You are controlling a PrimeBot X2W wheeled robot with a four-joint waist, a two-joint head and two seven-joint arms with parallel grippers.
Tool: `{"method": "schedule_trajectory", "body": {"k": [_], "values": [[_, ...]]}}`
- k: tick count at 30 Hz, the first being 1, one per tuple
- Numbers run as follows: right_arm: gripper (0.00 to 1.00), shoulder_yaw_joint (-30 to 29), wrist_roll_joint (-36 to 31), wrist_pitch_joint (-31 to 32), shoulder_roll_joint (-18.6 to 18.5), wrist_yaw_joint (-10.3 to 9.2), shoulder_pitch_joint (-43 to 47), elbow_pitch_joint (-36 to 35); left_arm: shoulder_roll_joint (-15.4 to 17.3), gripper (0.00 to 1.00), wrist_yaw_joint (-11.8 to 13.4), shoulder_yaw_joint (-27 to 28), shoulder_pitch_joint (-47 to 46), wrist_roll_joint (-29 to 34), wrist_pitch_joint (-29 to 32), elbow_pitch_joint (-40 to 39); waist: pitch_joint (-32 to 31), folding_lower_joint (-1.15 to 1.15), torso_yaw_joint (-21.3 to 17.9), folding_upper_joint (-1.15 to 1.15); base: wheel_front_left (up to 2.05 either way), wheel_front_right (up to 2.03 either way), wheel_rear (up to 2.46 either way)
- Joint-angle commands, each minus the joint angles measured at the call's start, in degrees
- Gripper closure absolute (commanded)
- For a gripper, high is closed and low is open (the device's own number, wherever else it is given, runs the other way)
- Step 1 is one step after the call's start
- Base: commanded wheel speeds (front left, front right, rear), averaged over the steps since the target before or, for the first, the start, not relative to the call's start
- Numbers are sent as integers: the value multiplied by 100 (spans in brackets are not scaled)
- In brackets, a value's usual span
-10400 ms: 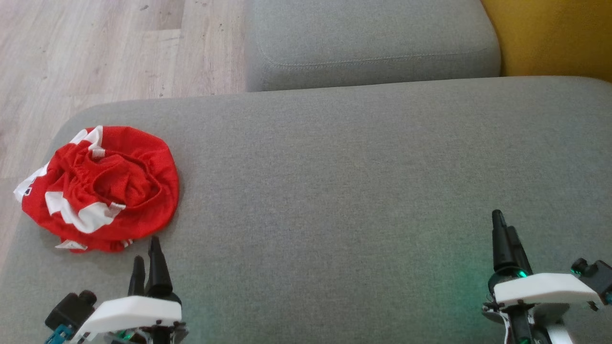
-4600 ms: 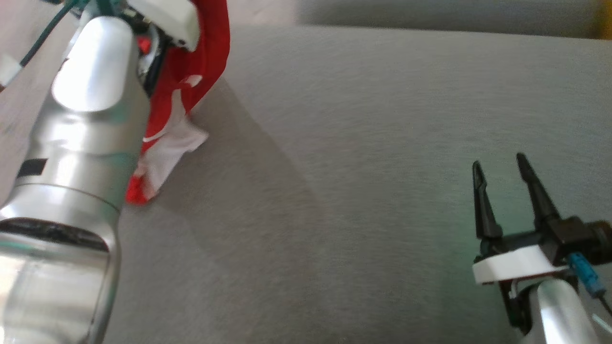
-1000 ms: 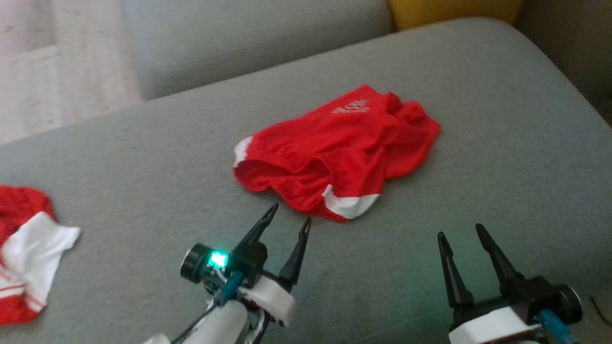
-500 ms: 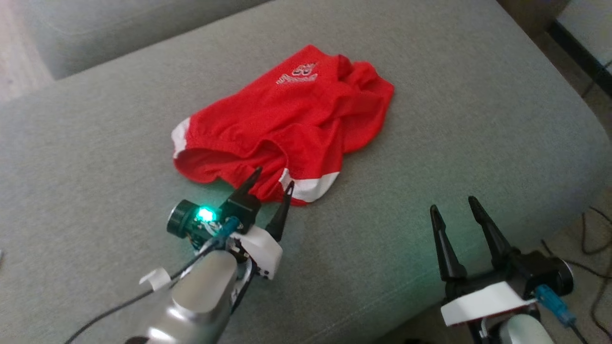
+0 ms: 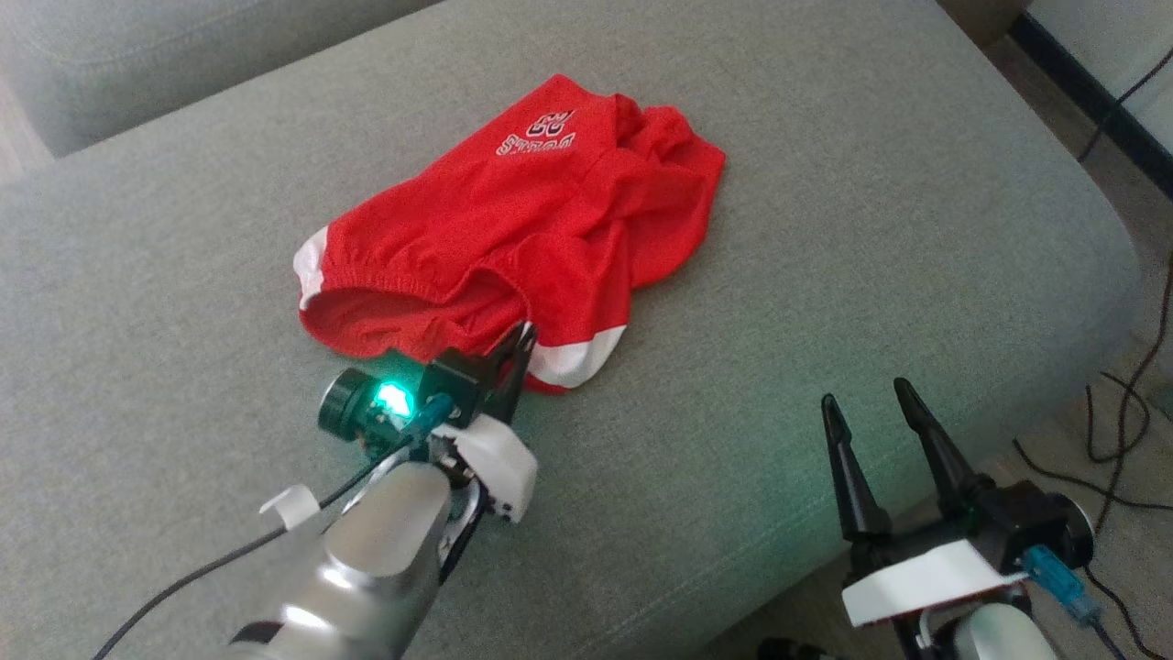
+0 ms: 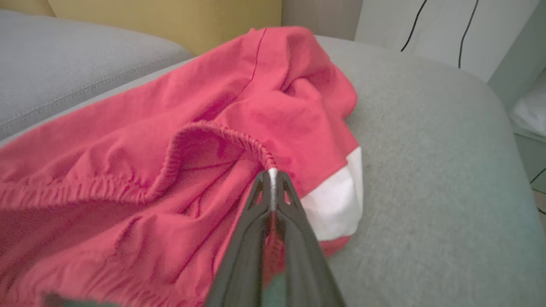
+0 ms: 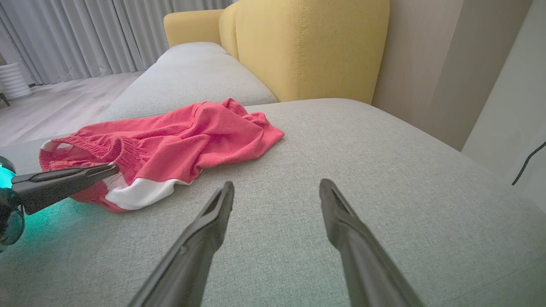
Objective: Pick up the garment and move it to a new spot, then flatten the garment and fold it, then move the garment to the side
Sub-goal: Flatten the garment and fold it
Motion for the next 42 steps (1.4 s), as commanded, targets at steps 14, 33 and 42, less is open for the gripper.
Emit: {"method": "schedule_trajectory", "body": {"k": [14,33,42], "values": [[0,60,1,-54,-37,-4,182,-74,26,100,-45,586,-920,-1114,-47,-2625,-1024,-1,309,0,0,0,0],[0,253,127,-54,-37,-4,103,773,1334,100,3,1379,509,-1327,-44,-1980,-615,-1,2121,0,0,0,0],[0,886,-194,-54,-37,-4,-811,2059,1140,100,-148,1393,293,-1141,-46,-2123,-390,-1,2642,0,0,0,0]]}}
